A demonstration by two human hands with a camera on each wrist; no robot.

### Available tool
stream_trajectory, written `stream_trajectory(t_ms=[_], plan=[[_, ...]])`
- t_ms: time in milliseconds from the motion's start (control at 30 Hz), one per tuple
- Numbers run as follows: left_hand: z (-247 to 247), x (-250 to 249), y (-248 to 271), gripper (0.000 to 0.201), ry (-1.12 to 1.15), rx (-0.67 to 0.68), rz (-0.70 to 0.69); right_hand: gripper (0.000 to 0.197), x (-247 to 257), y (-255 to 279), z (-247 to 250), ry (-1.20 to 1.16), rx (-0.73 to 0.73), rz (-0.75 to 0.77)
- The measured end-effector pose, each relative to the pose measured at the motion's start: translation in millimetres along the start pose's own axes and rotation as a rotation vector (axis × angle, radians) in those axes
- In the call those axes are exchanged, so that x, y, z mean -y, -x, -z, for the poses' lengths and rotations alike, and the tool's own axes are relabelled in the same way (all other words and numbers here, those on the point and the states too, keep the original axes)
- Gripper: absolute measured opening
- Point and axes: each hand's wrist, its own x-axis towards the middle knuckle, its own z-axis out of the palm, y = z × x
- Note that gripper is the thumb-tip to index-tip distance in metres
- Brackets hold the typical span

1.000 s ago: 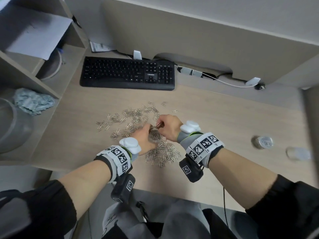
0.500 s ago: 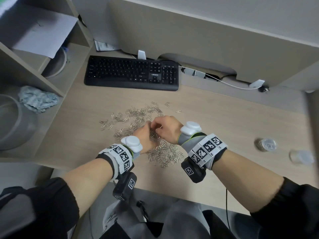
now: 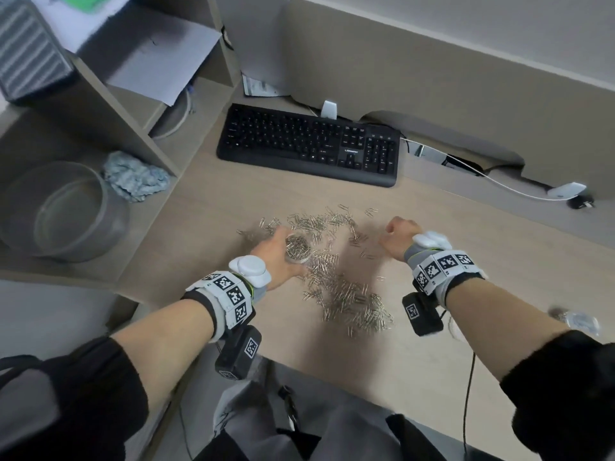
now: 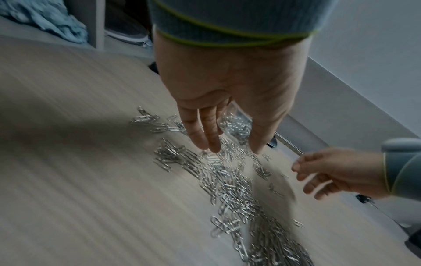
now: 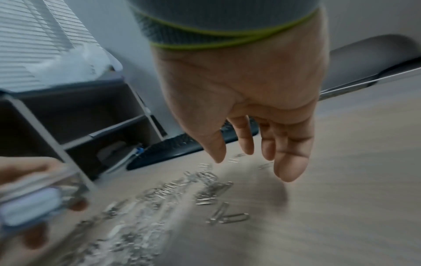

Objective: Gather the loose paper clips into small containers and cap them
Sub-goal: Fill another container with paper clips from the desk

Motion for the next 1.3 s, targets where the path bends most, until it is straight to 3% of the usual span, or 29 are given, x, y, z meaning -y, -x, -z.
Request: stream_trajectory(t_ms=[133, 267, 433, 600, 733, 867, 1000, 1067, 1200, 1300], plan=[[14.6, 18.5, -2.5, 0.063, 0.047, -0.025, 0.042, 0.039, -7.2, -25.0, -1.9, 0.129, -0.008, -0.158], [22.5, 29.9, -4.6, 0.064, 0.036, -0.018, 0.081, 0.053, 18.1, -51.5, -13.5, 0.054, -0.028, -0.206], [27.5, 41.3, -8.2, 0.056, 0.067, -0.033, 0.091, 0.070, 81.9, -51.9, -19.1, 0.075, -0.058, 0.005], [29.2, 46.9, -8.0, 0.055, 0.062, -0.045, 0.111, 0.084, 126.9, -41.2, -31.6, 0.211, 0.006, 0.243], [25.0, 53.6, -6.8, 0.068, 0.045, -0.037, 0.133, 0.077, 142.3, -20.3, -47.4, 0.366, -0.006, 0.383], [21.8, 54.2, -3.1, 0.069, 0.037, -0.031, 0.118, 0.060, 138.7, -10.5, -59.8, 0.386, 0.082, 0.391], [19.7, 50.8, -2.6, 0.070, 0.007, -0.013, 0.108, 0.046, 122.4, -5.0, -60.1, 0.234, 0.102, 0.403], [16.5, 47.6, -2.2, 0.067, -0.014, -0.001, 0.109, 0.040, 110.6, -3.6, -55.7, 0.172, 0.150, 0.326], [8.4, 35.0, -2.7, 0.068, -0.041, 0.036, 0.108, 0.023, 84.4, 0.4, -44.0, -0.302, 0.202, 0.164], [-1.1, 18.3, -4.4, 0.073, -0.050, 0.047, 0.071, 0.025, 72.0, 16.2, -23.9, -0.562, 0.244, 0.139]])
